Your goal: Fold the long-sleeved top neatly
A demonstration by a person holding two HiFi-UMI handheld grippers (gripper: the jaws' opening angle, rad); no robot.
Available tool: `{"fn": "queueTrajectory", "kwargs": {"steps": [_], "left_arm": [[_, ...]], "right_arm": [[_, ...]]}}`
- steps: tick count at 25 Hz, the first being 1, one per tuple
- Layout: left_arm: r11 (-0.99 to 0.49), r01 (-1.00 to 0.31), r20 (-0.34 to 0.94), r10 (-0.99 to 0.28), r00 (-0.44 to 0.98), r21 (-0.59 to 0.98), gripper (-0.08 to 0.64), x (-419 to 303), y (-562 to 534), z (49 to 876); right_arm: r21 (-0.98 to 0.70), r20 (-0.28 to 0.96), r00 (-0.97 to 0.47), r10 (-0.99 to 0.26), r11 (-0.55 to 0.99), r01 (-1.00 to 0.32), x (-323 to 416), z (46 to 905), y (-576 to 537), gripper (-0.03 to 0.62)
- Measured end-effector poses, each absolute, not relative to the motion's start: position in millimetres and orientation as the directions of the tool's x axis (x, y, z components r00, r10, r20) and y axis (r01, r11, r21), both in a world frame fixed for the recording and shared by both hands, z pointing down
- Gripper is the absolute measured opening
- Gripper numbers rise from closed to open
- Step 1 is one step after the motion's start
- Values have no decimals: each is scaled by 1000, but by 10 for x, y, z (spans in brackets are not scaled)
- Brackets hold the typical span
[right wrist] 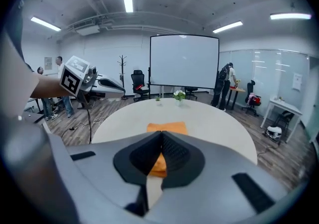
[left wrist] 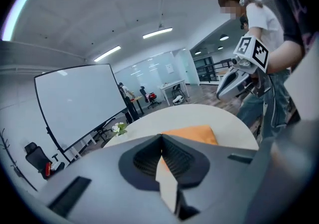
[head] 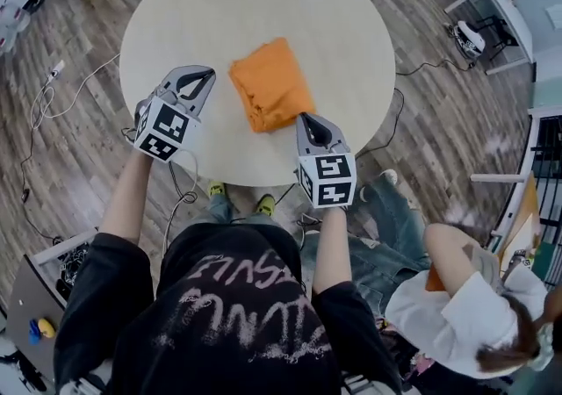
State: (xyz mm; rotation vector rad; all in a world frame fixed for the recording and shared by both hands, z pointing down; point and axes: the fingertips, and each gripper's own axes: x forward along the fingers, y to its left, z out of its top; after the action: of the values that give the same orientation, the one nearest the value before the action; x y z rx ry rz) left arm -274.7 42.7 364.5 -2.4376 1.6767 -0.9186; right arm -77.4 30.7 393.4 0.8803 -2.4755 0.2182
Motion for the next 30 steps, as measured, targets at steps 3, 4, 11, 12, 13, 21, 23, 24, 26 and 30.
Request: {"fn": "queueTrajectory", "kwargs": {"steps": [3, 4, 11, 12, 13, 21, 23, 24, 26, 30], "left_arm": [[-381, -857, 399, -887, 233, -347, 11, -2703, 413, 3459], [-375, -862, 384, -893, 236, -341, 11, -2687, 415, 3390], [-325, -892, 305, -924, 229, -313, 11, -2622, 491, 3058], [-313, -897, 291, -930, 223, -313, 11, -2619, 495, 3005], [-302, -901, 280, -935, 216, -313, 11, -2611, 503, 2961], [-205, -938, 209, -966, 149, -280, 11, -2534, 660, 2692], [-171, -947, 194, -974, 120, -271, 11, -2509, 712, 2647], [-152, -953, 183, -977, 106, -263, 11, -2497, 740, 2623], [-114, -962, 153, -985, 77, -248, 11, -2475, 806, 2560], [-40, -974, 109, -994, 16, -224, 11, -2467, 950, 2457]], "right_arm": [[30, 468, -661, -587, 757, -652, -670, 3780, 229, 5], [35, 455, -658, -600, 750, -660, -636, 3724, 208, 5], [61, 366, -631, -684, 694, -717, -338, 3344, 131, 5], [62, 353, -626, -695, 685, -726, -290, 3295, 117, 5], [61, 344, -620, -705, 676, -734, -237, 3256, 108, 5], [42, 280, -617, -736, 651, -758, 144, 3029, 50, 5], [41, 265, -623, -736, 654, -755, 213, 2985, 17, 5], [41, 258, -626, -736, 655, -754, 245, 2966, 1, 5], [44, 244, -634, -734, 661, -749, 299, 2927, -21, 5], [46, 221, -657, -721, 680, -732, 386, 2834, -35, 5]]}}
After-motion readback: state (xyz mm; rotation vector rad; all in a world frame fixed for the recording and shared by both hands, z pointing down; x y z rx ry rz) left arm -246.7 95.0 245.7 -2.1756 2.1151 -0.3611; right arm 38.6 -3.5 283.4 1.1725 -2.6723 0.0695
